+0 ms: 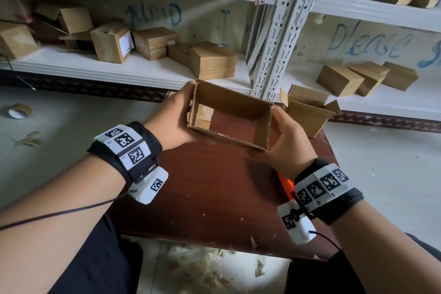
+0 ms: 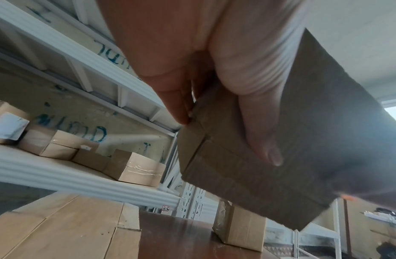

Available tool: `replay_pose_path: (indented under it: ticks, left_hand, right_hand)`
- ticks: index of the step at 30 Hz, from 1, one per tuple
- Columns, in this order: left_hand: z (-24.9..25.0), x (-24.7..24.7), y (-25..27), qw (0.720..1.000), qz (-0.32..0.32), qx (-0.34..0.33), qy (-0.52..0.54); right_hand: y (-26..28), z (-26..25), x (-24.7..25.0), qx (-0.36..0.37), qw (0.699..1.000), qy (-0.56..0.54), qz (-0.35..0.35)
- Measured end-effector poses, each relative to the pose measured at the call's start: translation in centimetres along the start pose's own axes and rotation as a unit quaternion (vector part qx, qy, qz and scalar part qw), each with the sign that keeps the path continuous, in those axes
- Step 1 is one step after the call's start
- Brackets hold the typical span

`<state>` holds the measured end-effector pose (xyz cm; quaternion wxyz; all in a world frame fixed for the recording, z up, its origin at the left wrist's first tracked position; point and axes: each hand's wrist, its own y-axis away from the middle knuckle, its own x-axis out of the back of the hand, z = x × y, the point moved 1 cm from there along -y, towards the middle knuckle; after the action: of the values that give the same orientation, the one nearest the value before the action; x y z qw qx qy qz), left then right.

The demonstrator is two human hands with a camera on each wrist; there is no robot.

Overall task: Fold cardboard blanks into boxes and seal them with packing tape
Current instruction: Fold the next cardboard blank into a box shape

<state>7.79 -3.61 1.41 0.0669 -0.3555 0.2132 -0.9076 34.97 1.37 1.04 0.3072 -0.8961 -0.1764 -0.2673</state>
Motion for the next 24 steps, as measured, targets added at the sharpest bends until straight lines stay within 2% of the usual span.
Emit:
replay_pose_path:
  ticks: [3, 10, 17, 24]
  left_hand:
    - [0.0, 0.8, -0.2, 1.000, 0.015, 0.018, -0.011]
    - [0.6, 0.5, 0.5, 1.000, -0.013, -0.016, -0.007]
    - [0.7, 0.7, 0.4, 1.000, -0.006, -0.015, -0.009]
    - [1.3, 0.7, 0.6, 0.996, -0.051, 0.000, 0.080]
  right_hand:
    - [0.5, -0.1, -0.6, 0.014, 0.999, 0.007, -0.040]
    - [0.0, 0.2, 0.0, -0.003, 1.000, -0.005, 0.018]
    - [0.1, 0.4, -0.1, -0.003, 1.000, -0.012, 0.012]
    - [-0.5, 0.6, 0.4, -0.026, 0.996, -0.080, 0.009]
